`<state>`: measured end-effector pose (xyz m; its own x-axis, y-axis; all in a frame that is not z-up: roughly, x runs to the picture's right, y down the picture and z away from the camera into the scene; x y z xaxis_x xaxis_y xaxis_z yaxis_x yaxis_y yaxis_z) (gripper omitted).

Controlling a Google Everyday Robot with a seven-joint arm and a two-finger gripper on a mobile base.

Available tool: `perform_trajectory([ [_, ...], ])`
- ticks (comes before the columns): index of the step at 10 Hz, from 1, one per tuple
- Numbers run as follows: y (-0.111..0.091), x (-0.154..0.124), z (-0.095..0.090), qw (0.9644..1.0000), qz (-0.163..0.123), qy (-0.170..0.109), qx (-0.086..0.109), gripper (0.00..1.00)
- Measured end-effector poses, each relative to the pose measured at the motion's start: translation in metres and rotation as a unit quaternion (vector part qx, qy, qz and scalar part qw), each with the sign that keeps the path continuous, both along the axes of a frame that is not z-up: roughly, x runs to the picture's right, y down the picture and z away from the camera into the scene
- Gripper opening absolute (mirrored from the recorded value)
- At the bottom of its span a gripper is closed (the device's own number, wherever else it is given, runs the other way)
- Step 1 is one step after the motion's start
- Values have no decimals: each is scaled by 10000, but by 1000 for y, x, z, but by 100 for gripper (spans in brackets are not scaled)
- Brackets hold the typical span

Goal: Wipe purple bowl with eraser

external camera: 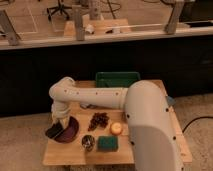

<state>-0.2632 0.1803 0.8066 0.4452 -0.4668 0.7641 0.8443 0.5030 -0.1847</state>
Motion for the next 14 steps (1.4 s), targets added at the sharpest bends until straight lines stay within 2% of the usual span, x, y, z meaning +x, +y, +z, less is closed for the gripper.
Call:
perform_trajectory([
  [4,-11,8,8,9999,36,108,41,15],
  [7,-15,38,6,9993,138,337,27,15],
  [11,-7,54,-6,9987,142,482,-48,15],
  [14,8,54,-19,9989,44,435,-152,15],
])
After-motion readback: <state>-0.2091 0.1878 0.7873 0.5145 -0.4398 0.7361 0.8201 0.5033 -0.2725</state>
